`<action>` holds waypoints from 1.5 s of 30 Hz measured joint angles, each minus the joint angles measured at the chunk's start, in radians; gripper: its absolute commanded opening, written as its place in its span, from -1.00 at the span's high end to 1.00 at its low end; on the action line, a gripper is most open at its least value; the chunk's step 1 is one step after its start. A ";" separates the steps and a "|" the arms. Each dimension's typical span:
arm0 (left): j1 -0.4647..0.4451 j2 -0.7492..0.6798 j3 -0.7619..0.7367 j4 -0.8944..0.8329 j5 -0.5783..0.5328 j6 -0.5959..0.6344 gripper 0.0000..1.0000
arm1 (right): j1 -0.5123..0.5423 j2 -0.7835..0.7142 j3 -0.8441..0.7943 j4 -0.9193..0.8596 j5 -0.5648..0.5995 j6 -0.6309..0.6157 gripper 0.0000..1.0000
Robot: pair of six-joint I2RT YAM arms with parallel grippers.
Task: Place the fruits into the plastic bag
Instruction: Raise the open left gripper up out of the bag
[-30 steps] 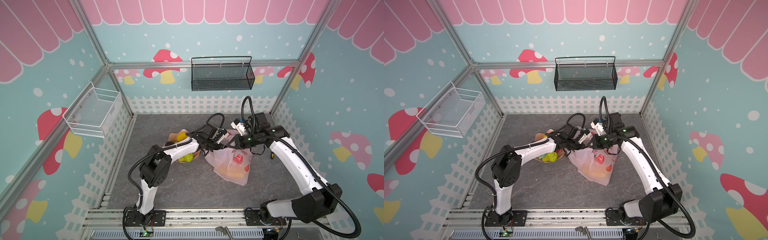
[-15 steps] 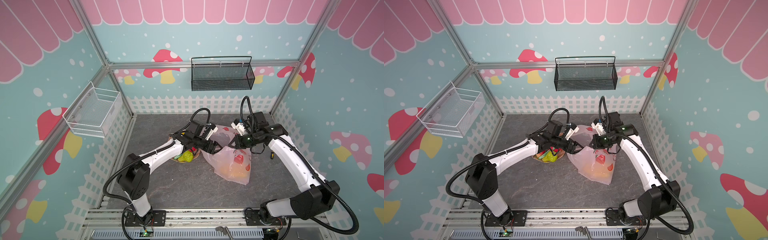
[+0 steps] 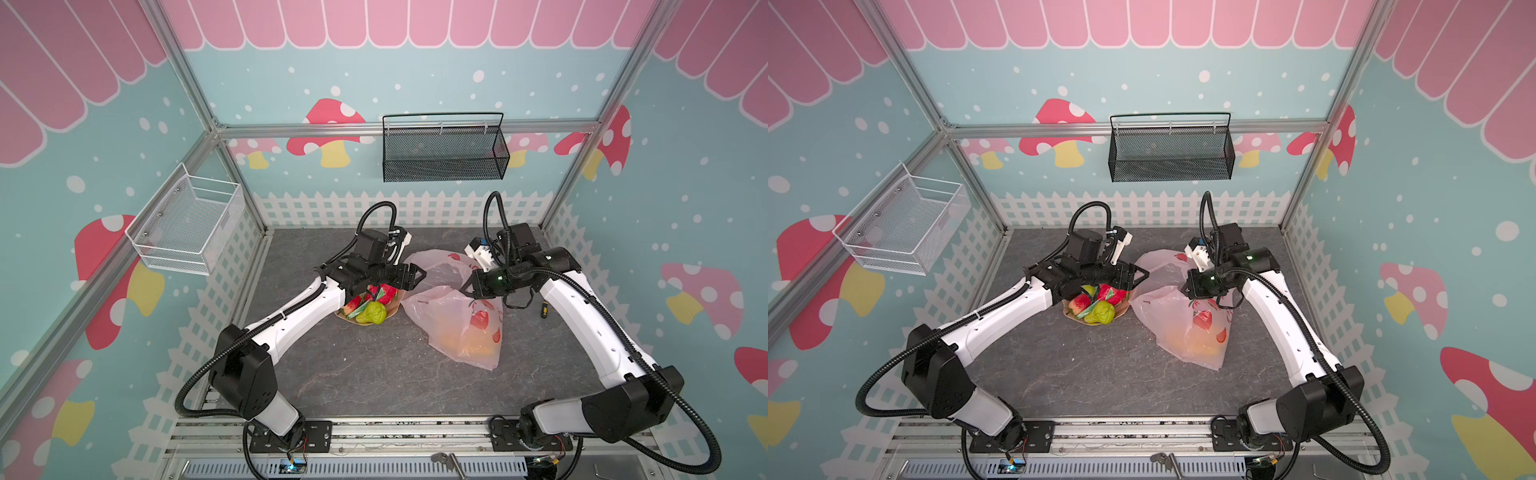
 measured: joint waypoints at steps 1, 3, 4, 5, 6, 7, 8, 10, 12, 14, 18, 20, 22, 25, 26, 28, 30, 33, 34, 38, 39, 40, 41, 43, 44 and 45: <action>0.000 0.006 0.002 -0.002 -0.011 0.020 -0.64 | 0.000 -0.003 0.000 -0.001 0.000 0.000 1.00; 0.000 0.034 0.023 -0.016 -0.032 0.064 -0.65 | 0.000 -0.008 0.000 -0.001 -0.001 -0.003 1.00; 0.000 0.057 0.039 -0.019 -0.040 0.089 -0.65 | 0.000 -0.009 0.000 -0.002 -0.001 -0.003 1.00; 0.000 0.076 0.053 -0.021 -0.047 0.107 -0.66 | 0.000 -0.009 0.000 -0.002 -0.001 -0.003 1.00; 0.000 0.099 0.069 -0.023 -0.054 0.130 -0.66 | 0.000 -0.009 0.000 -0.002 -0.002 -0.003 1.00; -0.002 0.122 0.082 -0.023 -0.066 0.156 -0.67 | 0.000 -0.009 0.000 -0.002 -0.002 -0.004 1.00; -0.003 0.137 0.090 -0.023 -0.078 0.173 -0.68 | 0.000 -0.010 0.000 -0.003 -0.002 -0.004 1.00; -0.006 0.172 0.106 -0.019 -0.106 0.214 -0.68 | 0.000 -0.010 0.000 -0.005 -0.004 -0.004 1.00; -0.011 0.200 0.118 -0.005 -0.138 0.252 -0.69 | 0.000 -0.013 0.000 -0.005 -0.006 -0.007 1.00; -0.017 0.230 0.139 0.011 -0.181 0.284 -0.69 | 0.000 -0.018 -0.001 -0.008 -0.013 -0.008 1.00; -0.031 0.314 0.222 0.047 -0.277 0.340 -0.66 | 0.000 -0.036 -0.003 -0.020 -0.034 -0.020 1.00; -0.034 0.357 0.267 0.061 -0.324 0.364 -0.63 | 0.000 -0.042 -0.003 -0.029 -0.042 -0.027 1.00; -0.036 0.406 0.322 0.072 -0.373 0.388 -0.41 | 0.000 -0.044 -0.003 -0.042 -0.049 -0.039 1.00; -0.035 0.470 0.399 0.086 -0.459 0.419 0.17 | 0.000 -0.044 -0.005 -0.066 -0.050 -0.056 1.00; -0.034 0.488 0.421 0.089 -0.485 0.430 0.27 | 0.000 -0.044 -0.006 -0.074 -0.049 -0.061 1.00; -0.027 0.517 0.463 0.090 -0.529 0.436 0.49 | 0.000 -0.044 -0.007 -0.091 -0.039 -0.071 1.00; -0.016 0.527 0.486 0.090 -0.555 0.443 0.71 | 0.000 -0.044 -0.009 -0.102 -0.021 -0.076 1.00; -0.002 0.524 0.502 0.093 -0.573 0.457 0.75 | 0.000 -0.044 -0.010 -0.114 0.024 -0.081 1.00; 0.000 0.521 0.502 0.093 -0.573 0.459 0.78 | 0.000 -0.044 -0.010 -0.115 0.042 -0.082 1.00; -0.003 0.497 0.481 0.083 -0.562 0.468 0.98 | 0.000 -0.037 0.009 -0.143 0.149 -0.078 1.00; -0.003 0.480 0.460 0.079 -0.561 0.468 0.99 | -0.006 -0.030 0.029 -0.158 0.183 -0.075 1.00; -0.003 0.462 0.441 0.074 -0.561 0.469 0.99 | -0.014 -0.024 0.053 -0.169 0.212 -0.072 1.00; -0.002 0.447 0.426 0.069 -0.561 0.468 0.99 | -0.023 -0.018 0.077 -0.176 0.239 -0.070 1.00; 0.000 0.416 0.400 0.055 -0.560 0.461 0.99 | -0.044 -0.010 0.130 -0.178 0.299 -0.065 1.00; 0.001 0.406 0.395 0.049 -0.559 0.459 0.99 | -0.050 -0.008 0.151 -0.177 0.322 -0.062 1.00; 0.002 0.395 0.394 0.039 -0.556 0.449 0.99 | -0.055 -0.006 0.171 -0.175 0.341 -0.061 1.00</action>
